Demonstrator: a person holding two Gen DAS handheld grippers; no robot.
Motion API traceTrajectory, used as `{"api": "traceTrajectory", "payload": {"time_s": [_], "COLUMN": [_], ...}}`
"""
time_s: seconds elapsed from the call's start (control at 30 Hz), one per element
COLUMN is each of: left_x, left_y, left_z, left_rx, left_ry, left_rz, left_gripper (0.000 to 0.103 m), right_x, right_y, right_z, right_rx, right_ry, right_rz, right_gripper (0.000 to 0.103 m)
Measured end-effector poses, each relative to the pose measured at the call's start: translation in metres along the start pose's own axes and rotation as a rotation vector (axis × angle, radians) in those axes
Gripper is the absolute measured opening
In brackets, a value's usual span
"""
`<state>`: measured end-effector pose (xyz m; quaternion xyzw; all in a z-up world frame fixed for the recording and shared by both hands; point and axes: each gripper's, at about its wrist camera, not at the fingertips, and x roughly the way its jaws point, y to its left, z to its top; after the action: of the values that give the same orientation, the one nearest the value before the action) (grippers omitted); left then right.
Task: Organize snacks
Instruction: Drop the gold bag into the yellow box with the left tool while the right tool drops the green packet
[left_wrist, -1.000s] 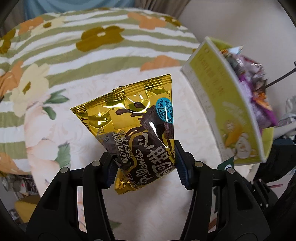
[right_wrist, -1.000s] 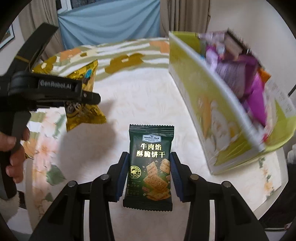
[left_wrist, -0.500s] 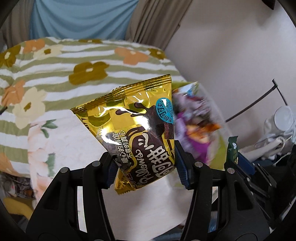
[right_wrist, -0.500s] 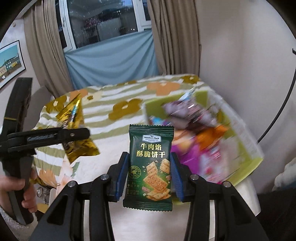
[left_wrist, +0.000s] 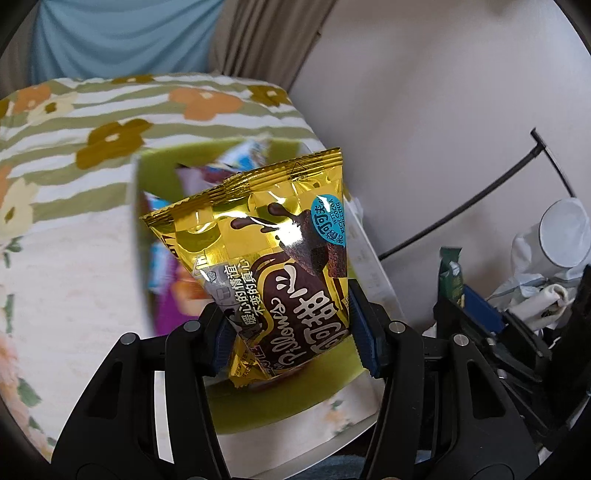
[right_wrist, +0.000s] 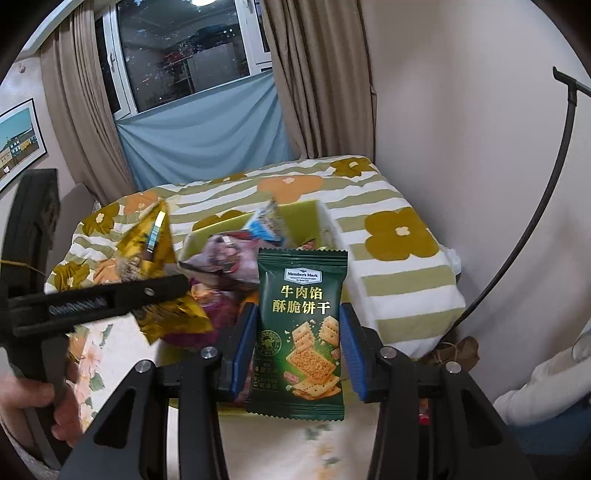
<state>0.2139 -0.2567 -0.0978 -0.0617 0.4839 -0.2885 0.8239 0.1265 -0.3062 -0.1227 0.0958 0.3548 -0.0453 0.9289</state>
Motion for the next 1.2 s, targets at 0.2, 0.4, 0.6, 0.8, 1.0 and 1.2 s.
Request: {"api": "traceTrajectory", "payload": {"time_s": [0.2, 0.4, 0.6, 0.8, 1.0, 1.2], "left_x": [0.025, 0.005, -0.017, -0.043, -0.063, -0.073], "left_y": [-0.022, 0.008, 0.042, 0.053, 0.068, 0.082], "left_z": [-0.009, -0.018, -0.026, -0.031, -0.048, -0.064], "left_rx": [0.025, -0.02, -0.127, -0.146, -0.203, -0.246], "left_ry": [0.026, 0.004, -0.037, -0.102, -0.14, -0.139], "left_rz": [0.126, 0.146, 0.164, 0.245, 0.296, 0.348], "left_gripper": [0.102, 0.102, 0.102, 0.102, 0.102, 0.102], "right_x": [-0.001, 0.005, 0.01, 0.02, 0.048, 0.071], "right_y": [-0.034, -0.047, -0.037, -0.011, 0.015, 0.022], "right_z": [0.004, 0.003, 0.013, 0.034, 0.049, 0.041], "right_rx": [0.002, 0.013, -0.022, -0.099, -0.138, -0.131], "right_ry": [0.006, 0.023, 0.017, -0.006, -0.02, 0.014], "right_rz": [0.021, 0.059, 0.112, 0.181, 0.241, 0.274], "right_gripper": [0.04, 0.04, 0.04, 0.04, 0.04, 0.076]}}
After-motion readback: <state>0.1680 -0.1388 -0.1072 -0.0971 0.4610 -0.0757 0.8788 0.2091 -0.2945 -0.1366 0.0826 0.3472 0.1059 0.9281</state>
